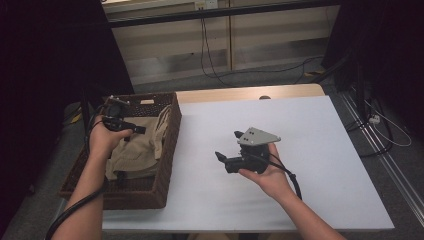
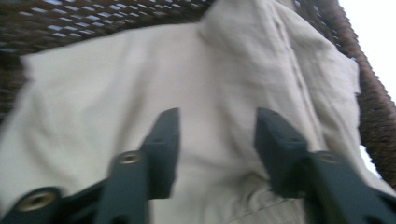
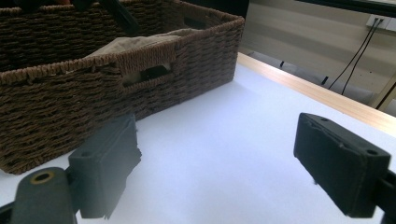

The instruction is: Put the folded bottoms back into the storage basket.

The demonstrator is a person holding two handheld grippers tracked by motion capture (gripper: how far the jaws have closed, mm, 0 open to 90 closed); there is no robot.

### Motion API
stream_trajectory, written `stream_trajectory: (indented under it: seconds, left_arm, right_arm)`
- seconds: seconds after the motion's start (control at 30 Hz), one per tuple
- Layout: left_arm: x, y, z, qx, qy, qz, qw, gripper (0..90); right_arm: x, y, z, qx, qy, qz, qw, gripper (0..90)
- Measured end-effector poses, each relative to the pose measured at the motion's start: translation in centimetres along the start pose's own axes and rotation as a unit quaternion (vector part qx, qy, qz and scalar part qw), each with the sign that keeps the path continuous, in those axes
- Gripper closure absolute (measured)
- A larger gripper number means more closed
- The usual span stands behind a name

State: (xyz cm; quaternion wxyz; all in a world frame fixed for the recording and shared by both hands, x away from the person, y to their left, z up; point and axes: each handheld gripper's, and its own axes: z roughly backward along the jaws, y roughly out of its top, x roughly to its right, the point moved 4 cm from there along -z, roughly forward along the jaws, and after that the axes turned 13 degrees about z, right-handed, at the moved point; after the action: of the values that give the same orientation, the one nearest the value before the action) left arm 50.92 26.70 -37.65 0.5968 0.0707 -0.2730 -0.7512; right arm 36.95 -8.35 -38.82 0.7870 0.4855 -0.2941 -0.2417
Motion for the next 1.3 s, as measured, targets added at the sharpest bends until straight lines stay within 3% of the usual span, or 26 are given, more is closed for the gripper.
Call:
stream_trajectory:
  seconds: [0.23,0.33,0.47,0.57,0.6,0.67,0.73,0.83,0.87,0.9,1.0,1.1,1.27,1.3]
  left_arm:
    - [2.2,-1.1,-3.1,-0.021,-0.029,-0.004,0.9994,80.8]
    - [2.8,-1.8,-4.4,-0.037,-0.026,-0.014,0.9989,84.9]
    - [3.2,-3.0,-6.3,-0.074,-0.016,-0.029,0.9967,83.1]
    - [2.9,-3.1,-6.2,-0.064,-0.014,-0.011,0.9978,73.9]
    - [2.5,-3.1,-5.8,-0.060,-0.012,-0.002,0.9981,66.7]
    - [2.0,-3.1,-5.0,-0.050,-0.019,0.010,0.9985,60.6]
    - [1.5,-2.9,-4.0,-0.028,-0.016,0.011,0.9994,50.7]
    - [1.4,-2.9,-2.5,0.007,-0.030,0.014,0.9994,39.6]
    - [1.4,-2.9,-2.5,0.007,-0.030,0.014,0.9994,36.5]
    - [1.5,-3.0,-1.5,0.032,-0.038,0.010,0.9987,34.8]
    - [1.8,-3.4,-0.7,0.057,-0.052,0.014,0.9969,30.1]
    - [2.3,-3.7,0.2,0.075,-0.065,-0.003,0.9951,27.2]
    - [3.3,-3.8,1.6,0.116,-0.078,-0.014,0.9900,23.2]
    - [3.7,-3.9,2.0,0.129,-0.088,-0.014,0.9876,22.8]
  right_arm:
    - [0.2,-0.3,0.3,-0.001,-0.004,0.000,1.0000,13.1]
    - [0.4,-0.6,0.6,-0.001,-0.006,-0.001,1.0000,12.7]
    - [0.8,-1.1,1.1,-0.002,-0.013,-0.006,0.9999,12.5]
    - [1.1,-1.8,1.7,-0.004,-0.017,-0.010,0.9998,12.4]
    - [1.2,-2.0,1.9,-0.006,-0.017,-0.010,0.9998,12.1]
    - [1.5,-2.6,2.4,-0.008,-0.016,-0.011,0.9998,11.8]
    - [1.8,-3.2,2.9,-0.010,-0.019,-0.015,0.9996,11.5]
    - [2.2,-4.1,3.5,-0.010,-0.022,-0.022,0.9995,11.4]
    - [2.3,-4.5,3.7,-0.012,-0.022,-0.024,0.9994,11.3]
    - [2.4,-4.9,3.9,-0.015,-0.023,-0.026,0.9993,11.2]
    - [2.6,-6.3,4.6,-0.021,-0.027,-0.033,0.9989,11.1]
    - [2.9,-7.2,5.1,-0.026,-0.031,-0.040,0.9984,11.1]
    - [3.3,-8.8,6.2,-0.035,-0.035,-0.051,0.9975,11.0]
    - [3.4,-9.0,6.3,-0.036,-0.037,-0.052,0.9973,11.0]
